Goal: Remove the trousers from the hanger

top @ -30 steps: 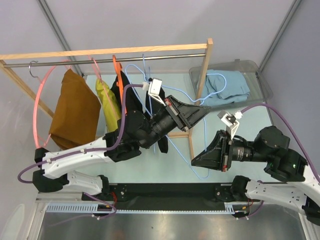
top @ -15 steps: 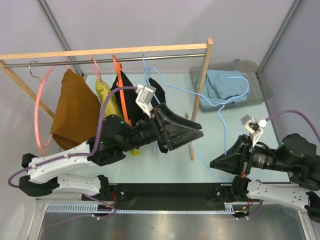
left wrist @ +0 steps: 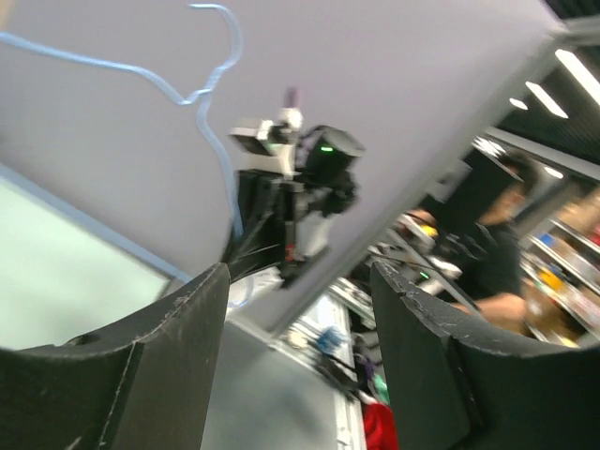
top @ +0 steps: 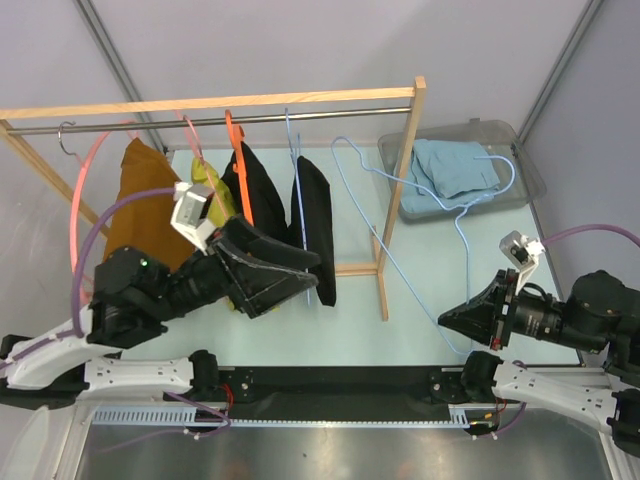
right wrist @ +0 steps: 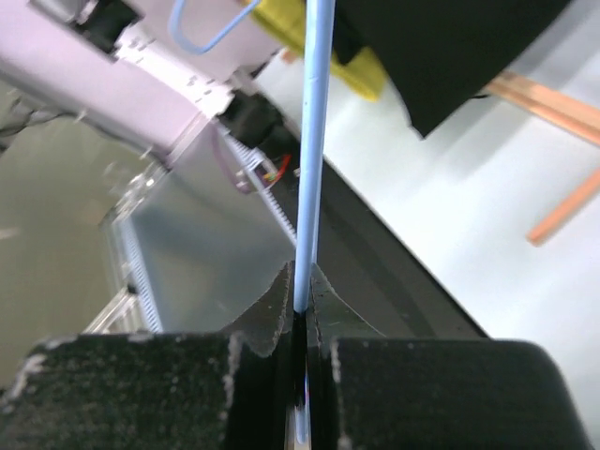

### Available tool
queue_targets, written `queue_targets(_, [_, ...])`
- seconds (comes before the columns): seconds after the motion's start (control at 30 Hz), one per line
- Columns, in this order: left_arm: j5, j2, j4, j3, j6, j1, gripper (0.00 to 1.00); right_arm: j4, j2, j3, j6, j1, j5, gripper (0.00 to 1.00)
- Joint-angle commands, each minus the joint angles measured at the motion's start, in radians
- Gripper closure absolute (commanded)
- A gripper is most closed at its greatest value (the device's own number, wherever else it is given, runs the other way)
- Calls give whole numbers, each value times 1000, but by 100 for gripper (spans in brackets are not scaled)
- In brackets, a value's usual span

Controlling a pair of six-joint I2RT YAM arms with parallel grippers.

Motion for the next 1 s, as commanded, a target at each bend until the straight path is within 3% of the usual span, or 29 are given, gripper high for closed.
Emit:
queue_targets(0.0, [-258, -103, -221, -20, 41, -3, 33, 15, 68, 18, -46, -58, 66, 100])
queue_targets(0.17, [-347, -184, -293, -69, 18, -5, 33, 108, 132, 13, -79, -135, 65, 100])
queue_targets(0.37, [-390, -258, -349, -104, 9, -3, 34, 237, 206, 1, -80, -123, 91, 100])
queue_targets(0.73, [-445, -318, -426, -104, 30, -3, 33, 310, 353, 24, -96, 199, 457, 100])
queue_targets(0.97, [-422, -327, -427, -118, 22, -3, 34, 265, 459, 107, -86, 207, 591, 100])
